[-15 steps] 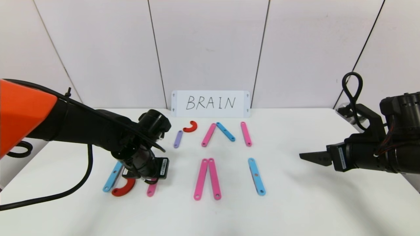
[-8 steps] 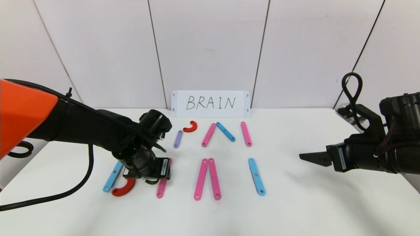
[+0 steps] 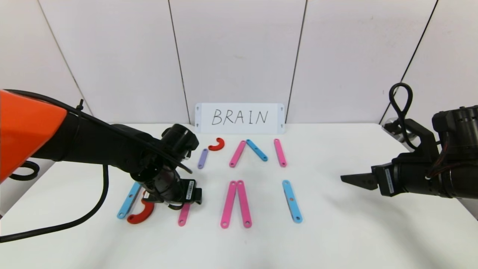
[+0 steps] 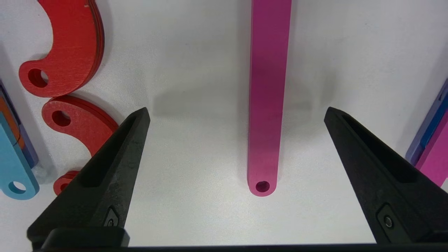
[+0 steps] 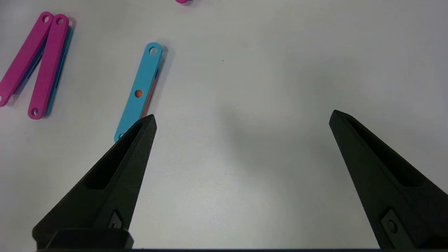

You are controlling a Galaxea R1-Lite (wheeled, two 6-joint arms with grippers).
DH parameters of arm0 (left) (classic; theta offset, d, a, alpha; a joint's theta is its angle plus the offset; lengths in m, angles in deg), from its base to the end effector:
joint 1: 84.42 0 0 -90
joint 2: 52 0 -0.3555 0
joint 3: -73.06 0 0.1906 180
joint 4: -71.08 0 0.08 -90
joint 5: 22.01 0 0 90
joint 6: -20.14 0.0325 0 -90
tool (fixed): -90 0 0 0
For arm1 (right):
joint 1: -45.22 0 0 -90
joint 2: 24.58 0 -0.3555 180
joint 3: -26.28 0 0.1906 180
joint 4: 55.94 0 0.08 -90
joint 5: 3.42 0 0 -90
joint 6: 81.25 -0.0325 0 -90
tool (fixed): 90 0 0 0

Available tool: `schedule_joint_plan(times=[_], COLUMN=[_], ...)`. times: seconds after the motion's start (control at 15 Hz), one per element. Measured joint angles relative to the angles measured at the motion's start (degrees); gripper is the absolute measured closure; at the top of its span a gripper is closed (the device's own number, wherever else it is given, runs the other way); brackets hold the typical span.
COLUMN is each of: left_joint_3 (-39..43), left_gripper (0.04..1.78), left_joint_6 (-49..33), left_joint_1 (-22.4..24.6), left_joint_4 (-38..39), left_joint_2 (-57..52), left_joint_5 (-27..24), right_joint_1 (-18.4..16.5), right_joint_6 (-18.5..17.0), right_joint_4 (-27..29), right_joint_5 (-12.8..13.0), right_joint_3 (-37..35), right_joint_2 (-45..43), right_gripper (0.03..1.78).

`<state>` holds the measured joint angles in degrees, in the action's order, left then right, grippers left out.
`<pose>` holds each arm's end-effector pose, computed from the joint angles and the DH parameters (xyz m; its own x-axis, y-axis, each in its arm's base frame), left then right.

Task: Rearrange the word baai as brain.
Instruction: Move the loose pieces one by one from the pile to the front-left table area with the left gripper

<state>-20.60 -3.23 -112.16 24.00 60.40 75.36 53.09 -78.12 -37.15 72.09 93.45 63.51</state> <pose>0.3223 -0.1648 0.1651 0.4192 -0.0755 -0.9047 0.0608 0.9966 -0.0551 0.2485 0.0426 0.2160 0.7035 0.3498 -0.6186 -0.3573 0.9265 0.1176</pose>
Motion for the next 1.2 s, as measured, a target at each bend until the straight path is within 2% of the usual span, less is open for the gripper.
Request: schedule_joint_plan(times=[0.2,0.47,1.2], left_joint_3=[-0.7,-1.7,-2.2], left_gripper=[0.08,0.08,0.08], left_joint_6=[0.5,1.2,2.0], left_joint_1=[-0.8,-1.1,-2.0], left_joint_4=[0.0,-0.8,-2.0], left_joint_2=[-0.5,-0.6,1.4], left_joint_5=[1.0,7.1,12.9], right_joint_1=[0.0,0.0,0.0], right_joint_6=[0.0,0.0,0.0], right_joint_4=[0.0,0.0,0.0], right_joint_5=[0.0,-0.2,-0.2], right_joint_3=[0.0,0.0,0.0], right_joint_2=[0.0,0.0,0.1], right_gripper=[0.08,0.08,0.08])
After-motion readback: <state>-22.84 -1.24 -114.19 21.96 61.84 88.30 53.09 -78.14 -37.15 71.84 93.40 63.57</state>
